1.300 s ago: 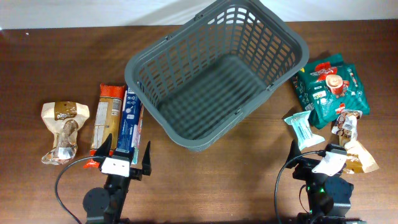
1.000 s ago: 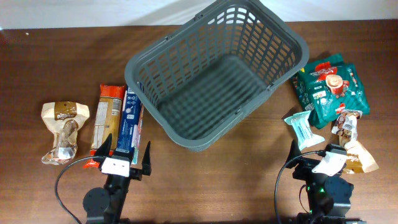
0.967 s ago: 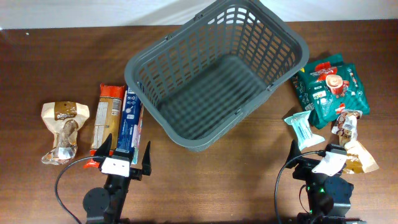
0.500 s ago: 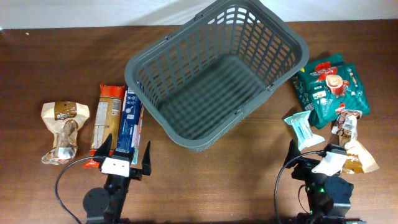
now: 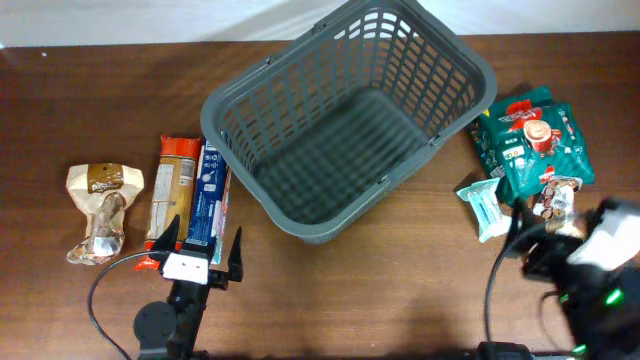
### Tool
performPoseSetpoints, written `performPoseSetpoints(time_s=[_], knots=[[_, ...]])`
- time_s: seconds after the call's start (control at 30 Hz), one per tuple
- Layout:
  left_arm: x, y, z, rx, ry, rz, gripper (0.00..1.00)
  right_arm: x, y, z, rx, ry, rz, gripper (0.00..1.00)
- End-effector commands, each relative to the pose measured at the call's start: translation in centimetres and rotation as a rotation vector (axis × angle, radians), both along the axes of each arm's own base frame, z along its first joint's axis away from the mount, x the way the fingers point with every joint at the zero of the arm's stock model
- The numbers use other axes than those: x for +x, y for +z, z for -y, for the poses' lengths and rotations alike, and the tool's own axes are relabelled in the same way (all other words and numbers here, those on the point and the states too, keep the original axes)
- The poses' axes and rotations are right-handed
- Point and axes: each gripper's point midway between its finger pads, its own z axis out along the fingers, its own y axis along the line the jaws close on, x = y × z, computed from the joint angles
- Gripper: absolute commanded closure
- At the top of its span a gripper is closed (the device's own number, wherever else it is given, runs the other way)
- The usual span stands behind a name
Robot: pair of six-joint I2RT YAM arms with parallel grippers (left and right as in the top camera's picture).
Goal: Pack container
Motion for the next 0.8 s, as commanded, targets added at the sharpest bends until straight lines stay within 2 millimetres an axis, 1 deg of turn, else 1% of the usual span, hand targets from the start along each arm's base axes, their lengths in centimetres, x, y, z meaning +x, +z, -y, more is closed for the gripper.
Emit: performPoseSetpoints(time_s=[0.0,0.07,0.13,0.2,0.27,0.37,0.43,0.5,0.57,0.6,0.67,0.77], knots=[[0.0,-0.1,0.0,-0.011,0.003,0.002,0.01,1.7,4.4,-0.7,-0.011,0.064,-0.069,0.01],[0.0,-0.1,0.0,-0.011,0.003,0.002,0.01,2.4,6.6,-1.5,-0.022,0.123,-0.107,0.01],[0.0,-0.1,0.0,-0.011,0.003,0.002,0.01,3.9,8.0,-1.2,-0.028,0.126,-0.15,0.01],[0.0,-0.1,0.0,-0.011,0.003,0.002,0.01,6.2,8.8,-1.0,-0.02,0.127,-0.196,0.01],[0.0,-0.1,0.0,-0.011,0.003,0.002,0.01,9.2,9.4,-0.8,-0.021,0.133,-0.233,0.01],[0.0,-0.1,0.0,-0.011,0.003,0.002,0.01,14.1,9.3,-0.9,-0.032,0.188,-0.278,0.01],[0.0,-0.1,0.0,-0.011,0.003,0.002,0.01,16.8,8.6,-1.5,-0.006,0.229,-0.305,0.01],[0.0,-0.1,0.0,-0.011,0.003,0.002,0.01,19.5,7.4,-2.5,0.018,0.309,-0.331,0.01],[0.0,-0.1,0.0,-0.011,0.003,0.002,0.01,21.6,5.6,-3.4,0.03,0.39,-0.364,0.01],[0.0,-0.1,0.0,-0.011,0.003,0.002,0.01,22.6,4.4,-3.7,0.032,0.426,-0.388,0.01],[0.0,-0.1,0.0,-0.011,0.003,0.002,0.01,23.9,2.1,-3.9,0.033,0.456,-0.437,0.01],[0.0,-0.1,0.0,-0.011,0.003,0.002,0.01,25.2,-0.2,-4.1,0.01,0.492,-0.484,0.01]])
